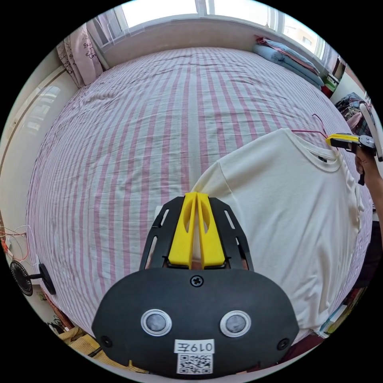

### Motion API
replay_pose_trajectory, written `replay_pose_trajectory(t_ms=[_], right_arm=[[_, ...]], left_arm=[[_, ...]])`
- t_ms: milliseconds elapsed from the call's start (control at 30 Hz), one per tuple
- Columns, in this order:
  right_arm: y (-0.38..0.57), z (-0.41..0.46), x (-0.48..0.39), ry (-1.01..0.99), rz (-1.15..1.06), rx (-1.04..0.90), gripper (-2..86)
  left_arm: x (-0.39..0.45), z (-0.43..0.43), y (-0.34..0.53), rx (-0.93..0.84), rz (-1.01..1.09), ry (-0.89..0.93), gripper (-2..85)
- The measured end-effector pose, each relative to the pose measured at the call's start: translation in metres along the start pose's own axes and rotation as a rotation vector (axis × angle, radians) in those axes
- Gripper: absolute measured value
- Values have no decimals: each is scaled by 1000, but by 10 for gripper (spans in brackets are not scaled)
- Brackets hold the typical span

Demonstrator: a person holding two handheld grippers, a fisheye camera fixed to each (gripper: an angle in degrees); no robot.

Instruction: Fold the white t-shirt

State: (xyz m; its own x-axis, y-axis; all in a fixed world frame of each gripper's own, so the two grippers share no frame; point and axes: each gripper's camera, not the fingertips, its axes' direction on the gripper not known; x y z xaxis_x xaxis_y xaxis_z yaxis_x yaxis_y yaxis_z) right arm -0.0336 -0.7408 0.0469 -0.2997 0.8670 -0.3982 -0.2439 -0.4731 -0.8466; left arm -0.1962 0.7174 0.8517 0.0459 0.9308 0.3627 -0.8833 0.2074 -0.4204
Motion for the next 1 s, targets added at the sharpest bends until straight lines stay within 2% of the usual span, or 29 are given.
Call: replay_pose_trajectory(t_ms=[233,300,367,567,733,867,1000], right_arm=[[22,13,45,-5,288,9,22],[21,12,51,-94,304,45,27],[13,11,46,-76,285,49,30],[-8,5,50,-209,367,178,22],[-13,-23,106,-581,569,466,0],[-19,-71,107,-574,448,526,-5],[20,-122,118,-679,395,614,-6]], left_arm=[[-10,12,0,-6,-18,38,8],[-10,16,2,1,-11,29,8],[-9,21,6,13,-18,12,8],[-20,37,7,-14,-27,29,8],[-29,53,9,-38,12,37,8],[-39,69,11,-67,27,50,9],[-68,74,13,-76,-17,155,8]])
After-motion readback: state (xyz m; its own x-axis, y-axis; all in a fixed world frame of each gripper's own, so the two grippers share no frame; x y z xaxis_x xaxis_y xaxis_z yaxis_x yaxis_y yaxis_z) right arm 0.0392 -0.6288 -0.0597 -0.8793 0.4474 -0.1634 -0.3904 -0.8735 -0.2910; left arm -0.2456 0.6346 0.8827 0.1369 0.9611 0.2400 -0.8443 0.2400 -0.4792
